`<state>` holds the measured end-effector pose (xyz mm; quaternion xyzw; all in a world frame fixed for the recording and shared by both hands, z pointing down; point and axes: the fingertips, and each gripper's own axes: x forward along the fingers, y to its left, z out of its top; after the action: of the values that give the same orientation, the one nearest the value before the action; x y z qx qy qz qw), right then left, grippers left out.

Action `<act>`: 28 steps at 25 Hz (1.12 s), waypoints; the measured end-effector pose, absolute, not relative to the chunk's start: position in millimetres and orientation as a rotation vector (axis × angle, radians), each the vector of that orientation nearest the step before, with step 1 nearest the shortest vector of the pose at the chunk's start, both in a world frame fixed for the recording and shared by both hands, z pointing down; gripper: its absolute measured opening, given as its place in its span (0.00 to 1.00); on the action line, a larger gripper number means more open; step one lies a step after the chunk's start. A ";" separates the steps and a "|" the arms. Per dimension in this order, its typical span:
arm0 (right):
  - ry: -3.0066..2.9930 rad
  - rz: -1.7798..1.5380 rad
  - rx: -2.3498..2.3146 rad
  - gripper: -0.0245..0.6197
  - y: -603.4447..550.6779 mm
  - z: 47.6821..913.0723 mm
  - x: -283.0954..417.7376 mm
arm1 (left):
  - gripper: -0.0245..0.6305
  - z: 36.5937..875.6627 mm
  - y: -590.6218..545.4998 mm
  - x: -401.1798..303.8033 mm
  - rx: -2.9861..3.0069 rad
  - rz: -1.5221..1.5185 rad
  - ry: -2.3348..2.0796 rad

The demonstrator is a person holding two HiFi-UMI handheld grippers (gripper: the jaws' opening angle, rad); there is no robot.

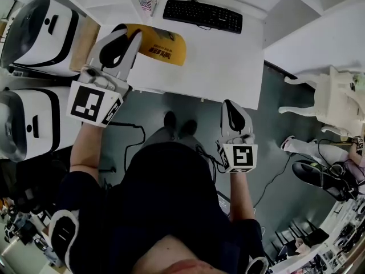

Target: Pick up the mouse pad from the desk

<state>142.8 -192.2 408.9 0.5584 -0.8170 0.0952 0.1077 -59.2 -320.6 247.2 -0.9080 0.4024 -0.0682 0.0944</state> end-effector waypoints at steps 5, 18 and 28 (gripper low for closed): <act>-2.424 0.197 1.657 0.04 -193.8 386.9 140.3 | 0.06 252.6 -300.9 -62.3 -2.654 -0.208 1.219; -2.425 0.035 1.697 0.04 -188.4 354.7 138.2 | 0.06 268.5 -247.4 -76.1 -2.612 -0.193 1.320; -2.403 -0.049 1.745 0.04 -184.2 340.8 140.7 | 0.06 292.8 -217.8 -88.1 -2.542 -0.193 1.418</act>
<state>140.7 -184.2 340.8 0.5852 -0.8062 -0.0166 0.0855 -88.1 -217.8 292.8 -0.8659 0.4831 -0.0658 0.1120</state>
